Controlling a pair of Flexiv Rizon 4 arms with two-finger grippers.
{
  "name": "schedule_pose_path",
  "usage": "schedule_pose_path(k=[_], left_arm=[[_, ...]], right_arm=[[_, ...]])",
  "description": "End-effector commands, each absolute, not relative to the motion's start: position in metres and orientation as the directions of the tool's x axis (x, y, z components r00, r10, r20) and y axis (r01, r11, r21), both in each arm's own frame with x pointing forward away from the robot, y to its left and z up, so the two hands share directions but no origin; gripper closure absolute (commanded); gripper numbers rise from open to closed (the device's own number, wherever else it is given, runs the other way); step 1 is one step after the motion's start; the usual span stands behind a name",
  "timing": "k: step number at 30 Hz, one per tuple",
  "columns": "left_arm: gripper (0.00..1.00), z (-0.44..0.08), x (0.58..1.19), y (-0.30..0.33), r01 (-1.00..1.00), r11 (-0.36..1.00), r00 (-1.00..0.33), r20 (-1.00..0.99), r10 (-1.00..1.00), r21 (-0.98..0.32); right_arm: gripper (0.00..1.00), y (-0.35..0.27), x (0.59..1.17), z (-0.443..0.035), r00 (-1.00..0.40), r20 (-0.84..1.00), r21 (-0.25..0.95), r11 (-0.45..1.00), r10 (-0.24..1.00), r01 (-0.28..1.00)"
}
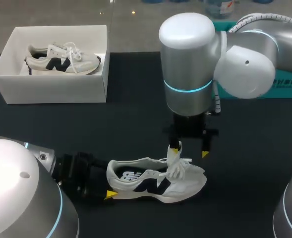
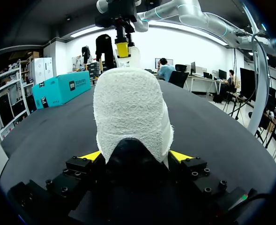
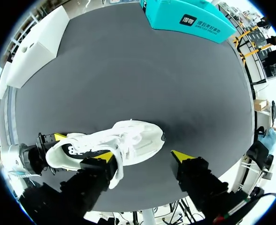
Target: Take the shoe out of the shoebox, open the shoe tongue, remove and reinsert the insole, then place the shoe into the shoebox
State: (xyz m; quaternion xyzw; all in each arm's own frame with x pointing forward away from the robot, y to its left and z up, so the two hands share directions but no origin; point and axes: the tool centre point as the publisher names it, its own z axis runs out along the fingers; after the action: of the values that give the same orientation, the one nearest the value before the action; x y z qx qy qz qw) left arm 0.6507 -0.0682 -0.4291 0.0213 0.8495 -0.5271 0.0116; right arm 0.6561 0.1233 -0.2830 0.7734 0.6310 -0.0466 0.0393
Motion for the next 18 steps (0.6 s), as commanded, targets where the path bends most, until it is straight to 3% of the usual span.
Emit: schedule_pose_path(k=[1, 6, 10, 14, 16, 17, 18], left_arm=[[1.00, -0.436, 0.652, -0.066, 0.048, 0.445, -0.999, -0.041, 0.025, -0.894], [1.00, -0.436, 0.652, -0.066, 0.048, 0.445, -0.999, -0.041, 0.025, -0.894], [1.00, -0.436, 0.652, -0.066, 0.048, 0.445, -0.999, -0.041, 0.025, -0.894], [1.00, -0.436, 0.652, -0.066, 0.048, 0.445, -0.999, -0.041, 0.025, -0.894], [1.00, -0.436, 0.652, -0.066, 0.048, 0.445, -0.999, -0.041, 0.025, -0.894], [1.00, -0.436, 0.652, -0.066, 0.048, 0.445, -0.999, -0.041, 0.025, -0.894], [1.00, -0.436, 0.652, -0.066, 0.048, 0.445, -0.999, -0.041, 0.025, -0.894]], right_arm=[[0.00, 0.136, 0.661, -0.266, 0.141, -0.128, 0.014, -0.140, 0.982, 0.990], [0.00, 0.152, 0.666, -0.245, -0.012, -0.148, 0.006, 0.013, 0.989, 1.000], [0.00, 0.172, 0.675, -0.227, -0.304, -0.181, -0.011, 0.307, 0.935, 0.952], [0.00, 0.195, 0.682, -0.217, -0.749, -0.172, -0.012, 0.759, 0.640, 0.651], [0.00, 0.208, 0.678, -0.216, -0.889, -0.219, -0.017, 0.910, 0.401, 0.414], [0.00, 0.209, 0.677, -0.215, -0.910, -0.211, -0.038, 0.927, 0.358, 0.373], [0.00, 0.205, 0.681, -0.216, -0.886, -0.178, -0.104, 0.888, 0.428, 0.449]])
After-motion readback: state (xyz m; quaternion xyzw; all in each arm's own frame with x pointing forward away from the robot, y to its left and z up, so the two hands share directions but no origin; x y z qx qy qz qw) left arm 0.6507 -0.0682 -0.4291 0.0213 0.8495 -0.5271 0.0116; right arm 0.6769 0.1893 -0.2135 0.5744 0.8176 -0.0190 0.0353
